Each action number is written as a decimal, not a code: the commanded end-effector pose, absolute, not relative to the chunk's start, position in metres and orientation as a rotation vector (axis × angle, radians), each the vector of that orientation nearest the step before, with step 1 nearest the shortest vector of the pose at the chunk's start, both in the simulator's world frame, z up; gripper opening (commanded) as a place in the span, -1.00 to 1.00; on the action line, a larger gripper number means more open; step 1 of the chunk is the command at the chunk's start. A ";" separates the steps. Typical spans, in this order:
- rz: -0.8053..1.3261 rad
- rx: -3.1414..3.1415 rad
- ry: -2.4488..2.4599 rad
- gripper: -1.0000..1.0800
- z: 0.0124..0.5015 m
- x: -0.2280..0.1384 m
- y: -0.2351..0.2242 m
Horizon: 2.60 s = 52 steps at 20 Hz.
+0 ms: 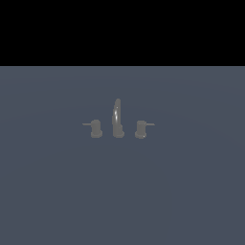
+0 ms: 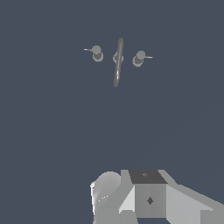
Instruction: Turn on the faucet by rotating a designated handle.
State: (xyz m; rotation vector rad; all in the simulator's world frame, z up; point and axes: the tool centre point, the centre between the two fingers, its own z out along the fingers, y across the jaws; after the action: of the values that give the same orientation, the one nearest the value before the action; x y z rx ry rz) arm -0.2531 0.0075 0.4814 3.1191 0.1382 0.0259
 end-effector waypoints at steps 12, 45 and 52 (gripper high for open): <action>-0.055 3.087 0.179 -1.00 0.475 -0.258 0.015; -0.026 3.025 -0.769 -1.00 0.397 -0.082 -0.012; -0.021 2.937 -1.077 -1.00 0.351 -0.032 -0.027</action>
State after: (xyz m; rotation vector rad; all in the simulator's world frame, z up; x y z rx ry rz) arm -0.0426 -0.0238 0.3620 2.9596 -1.0091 -0.0229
